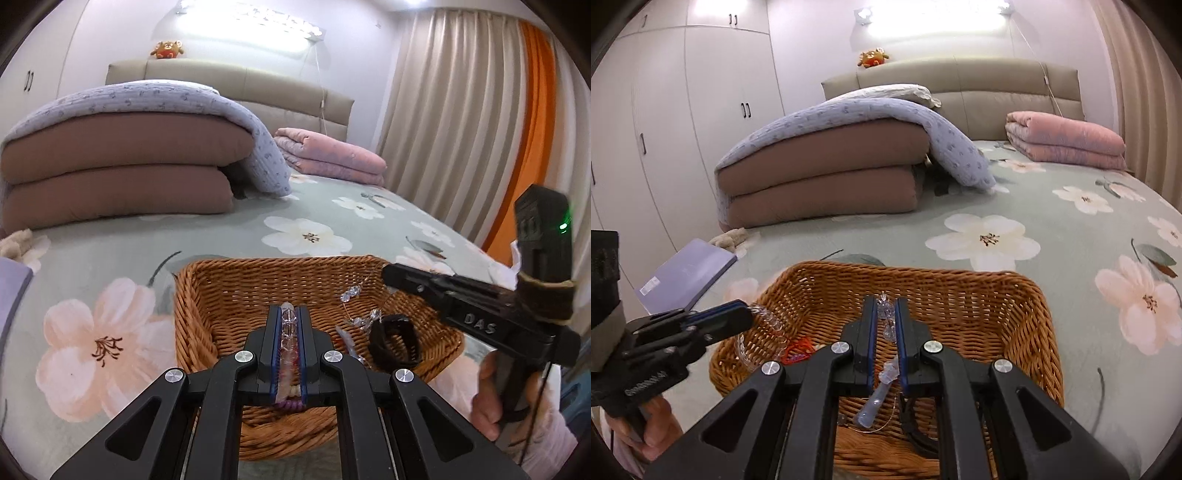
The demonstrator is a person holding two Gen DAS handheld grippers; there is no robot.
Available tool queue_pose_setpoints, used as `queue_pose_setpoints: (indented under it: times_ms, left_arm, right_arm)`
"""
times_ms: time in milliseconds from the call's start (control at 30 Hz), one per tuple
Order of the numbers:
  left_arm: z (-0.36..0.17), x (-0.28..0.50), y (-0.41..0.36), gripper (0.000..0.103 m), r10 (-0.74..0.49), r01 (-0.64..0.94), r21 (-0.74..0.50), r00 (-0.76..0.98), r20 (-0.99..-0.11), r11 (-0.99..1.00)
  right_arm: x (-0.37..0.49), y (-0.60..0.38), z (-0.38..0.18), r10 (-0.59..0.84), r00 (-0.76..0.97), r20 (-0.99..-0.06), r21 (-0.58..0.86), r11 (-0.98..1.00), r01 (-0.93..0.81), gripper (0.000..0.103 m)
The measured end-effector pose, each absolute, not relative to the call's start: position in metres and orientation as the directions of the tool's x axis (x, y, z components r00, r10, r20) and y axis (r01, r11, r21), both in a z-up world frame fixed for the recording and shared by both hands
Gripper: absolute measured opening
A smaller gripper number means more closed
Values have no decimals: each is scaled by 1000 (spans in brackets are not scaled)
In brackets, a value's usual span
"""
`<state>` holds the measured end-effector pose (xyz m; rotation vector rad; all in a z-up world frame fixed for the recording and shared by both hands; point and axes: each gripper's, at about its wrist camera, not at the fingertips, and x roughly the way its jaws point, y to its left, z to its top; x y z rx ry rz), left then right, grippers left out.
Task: Organize jewelry
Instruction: 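Carry both bracelets into the wicker basket and open both grippers, then grasp the black square earring with the left gripper while the right gripper grasps the silver hair clip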
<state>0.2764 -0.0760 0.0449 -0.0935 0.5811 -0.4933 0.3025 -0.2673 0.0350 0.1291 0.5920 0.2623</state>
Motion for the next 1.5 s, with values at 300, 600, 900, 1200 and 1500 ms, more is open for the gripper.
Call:
queue_pose_setpoints:
  times_ms: [300,600,900,1200,1500]
  left_arm:
    - [57,258,-76,53,-444,407,-183,774,-451,895]
    - [102,185,-36,53,-476,413,-239,780,-405,879]
    - [97,87,33,53,-433,335,-286,787,-439,898]
    - [27,86,53,53,-433,241,-396,737,-519,886]
    - [7,95,41,53,-402,231,-351,720,-565,907]
  right_arm:
    - [296,-282,35,331,781,-530,280,937,-207,17]
    - [198,-295,66,344,781,-522,269,935,-233,31]
    - [68,-273,53,340,792,-507,201,940,-275,33]
    - [61,-278,19,345,771,-535,253,936,-243,33]
    - [73,-252,4,389,718,-577,237,921,-309,33]
